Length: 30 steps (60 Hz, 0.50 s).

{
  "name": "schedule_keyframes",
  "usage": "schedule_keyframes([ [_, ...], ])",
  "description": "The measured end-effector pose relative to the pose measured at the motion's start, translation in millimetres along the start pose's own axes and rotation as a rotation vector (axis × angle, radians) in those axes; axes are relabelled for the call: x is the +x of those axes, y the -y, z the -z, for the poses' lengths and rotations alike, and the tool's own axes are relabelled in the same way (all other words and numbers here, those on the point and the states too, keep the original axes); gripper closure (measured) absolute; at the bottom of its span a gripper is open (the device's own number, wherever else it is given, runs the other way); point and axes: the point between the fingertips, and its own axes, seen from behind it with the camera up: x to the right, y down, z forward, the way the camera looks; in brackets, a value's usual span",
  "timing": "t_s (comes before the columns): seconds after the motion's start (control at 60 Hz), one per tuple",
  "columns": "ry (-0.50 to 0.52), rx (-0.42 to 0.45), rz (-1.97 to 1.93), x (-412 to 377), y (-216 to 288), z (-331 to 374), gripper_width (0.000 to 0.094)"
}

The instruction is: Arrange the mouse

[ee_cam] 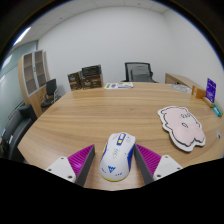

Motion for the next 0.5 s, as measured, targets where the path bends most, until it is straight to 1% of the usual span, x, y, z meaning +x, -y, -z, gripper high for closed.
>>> schedule_keyframes([
  [0.033, 0.002, 0.001, 0.006, 0.1, 3.1, -6.0, 0.0132],
  [0.083, -0.021, -0.002, 0.053, 5.8, 4.6, -13.9, 0.0184],
  [0.117, -0.037, -0.003, 0.102, 9.0, 5.4, -17.0, 0.0256],
  [0.133, -0.031, -0.001, 0.111, 5.7, 7.0, -18.4, 0.0296],
  [0.15, -0.019, -0.003, 0.113, 2.8, 5.8, -19.2, 0.0356],
  [0.167, -0.004, -0.003, 0.105, -0.8, 6.1, -19.6, 0.0390],
  [0.2, -0.001, 0.000, 0.099, -1.7, 5.9, -19.5, 0.0404],
  [0.25, -0.006, -0.010, 0.104, -2.7, 3.5, -19.7, 0.0454],
  [0.317, -0.024, -0.068, 0.099, -0.6, -0.1, -21.4, 0.0491],
  [0.4, -0.018, -0.131, 0.087, -3.2, -1.2, -22.8, 0.0542],
  [0.467, -0.016, -0.149, 0.065, -5.2, 1.6, -22.3, 0.0581],
  [0.5, -0.013, -0.163, 0.051, -4.7, 3.0, -21.6, 0.0581],
])
